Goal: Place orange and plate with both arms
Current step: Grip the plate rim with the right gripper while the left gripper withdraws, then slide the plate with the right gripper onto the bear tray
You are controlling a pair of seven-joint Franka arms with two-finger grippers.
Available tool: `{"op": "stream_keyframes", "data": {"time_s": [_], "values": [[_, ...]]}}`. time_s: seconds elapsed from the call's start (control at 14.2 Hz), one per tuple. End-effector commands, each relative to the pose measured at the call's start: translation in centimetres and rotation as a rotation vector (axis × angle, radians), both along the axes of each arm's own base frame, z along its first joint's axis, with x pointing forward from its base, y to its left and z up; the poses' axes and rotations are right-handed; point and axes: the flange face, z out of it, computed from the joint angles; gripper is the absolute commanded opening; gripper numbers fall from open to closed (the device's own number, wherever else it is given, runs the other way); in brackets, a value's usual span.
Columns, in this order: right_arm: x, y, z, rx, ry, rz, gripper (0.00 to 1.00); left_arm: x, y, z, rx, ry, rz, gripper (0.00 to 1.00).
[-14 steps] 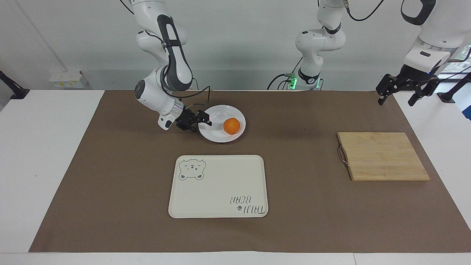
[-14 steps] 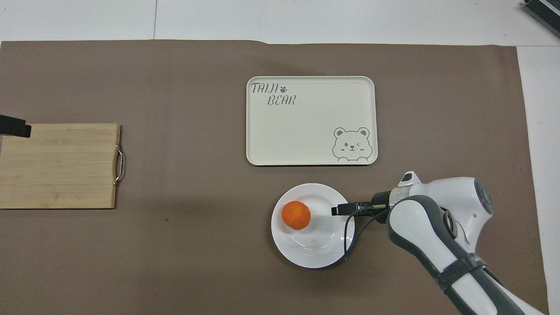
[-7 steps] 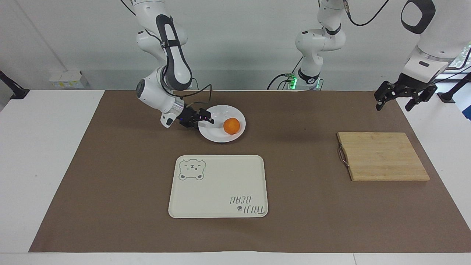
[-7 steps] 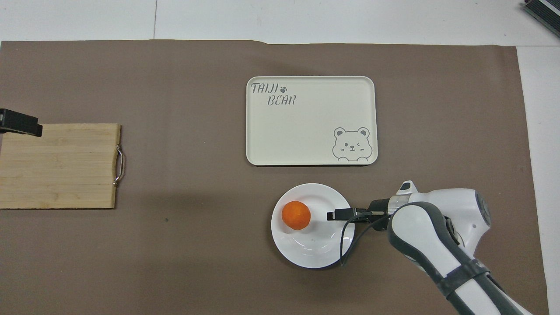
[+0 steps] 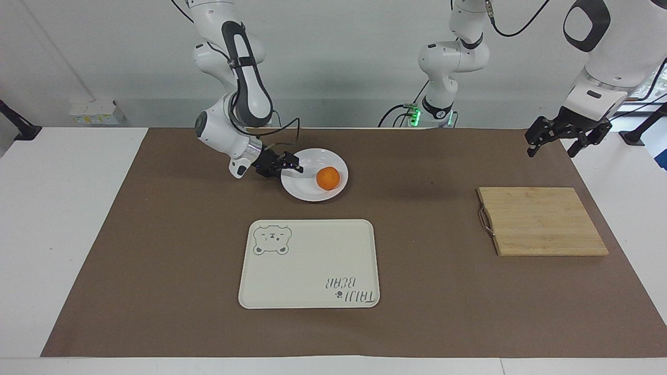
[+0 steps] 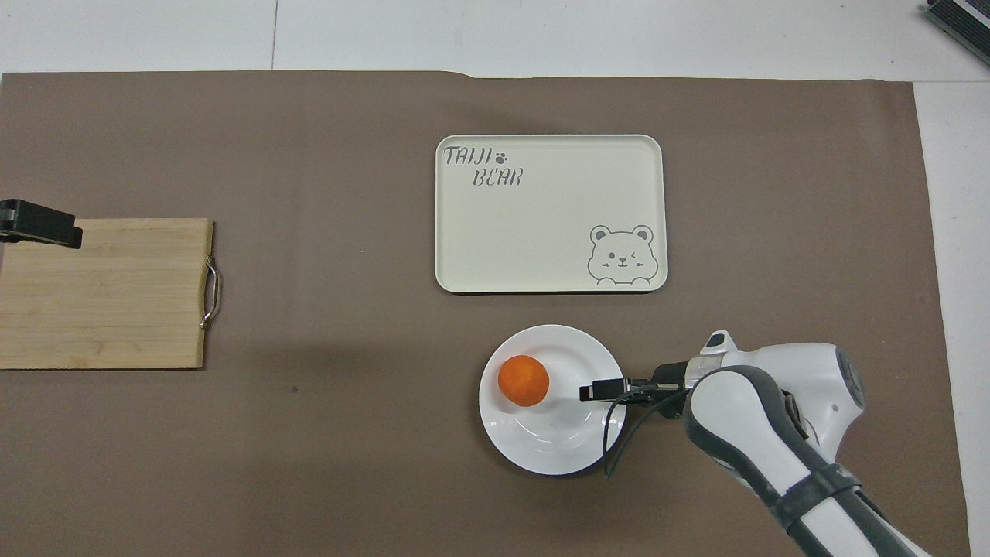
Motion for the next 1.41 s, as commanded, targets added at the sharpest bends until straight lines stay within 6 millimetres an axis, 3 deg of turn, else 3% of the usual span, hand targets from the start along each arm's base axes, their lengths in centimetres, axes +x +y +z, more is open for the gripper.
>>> {"op": "stream_keyframes", "data": {"time_s": [0.0, 0.14, 0.21, 0.49, 0.85, 1.34], "values": [[-0.6, -0.2, 0.4, 0.012, -0.023, -0.021, 0.39, -1.1, -0.3, 0.1, -0.006, 0.009, 0.023, 1.0], [-0.6, -0.2, 0.2, 0.009, -0.016, -0.026, 0.08, -1.2, -0.4, 0.0, -0.006, 0.02, 0.02, 1.0], [-0.6, -0.2, 0.2, 0.007, -0.004, -0.04, 0.0, -1.2, -0.4, 0.0, -0.004, 0.017, 0.017, 1.0], [0.1, 0.0, 0.5, 0.01, -0.003, -0.049, 0.0, -2.1, -0.3, 1.1, -0.004, 0.018, 0.011, 1.0], [2.4, 1.2, 1.7, 0.053, -0.049, 0.02, 0.0, -2.3, -0.4, 1.3, -0.004, 0.026, 0.014, 1.0], [4.1, -0.1, 3.0, 0.222, -0.139, 0.011, 0.0, -2.1, -0.3, 1.3, -0.004, 0.018, 0.016, 1.0]]}}
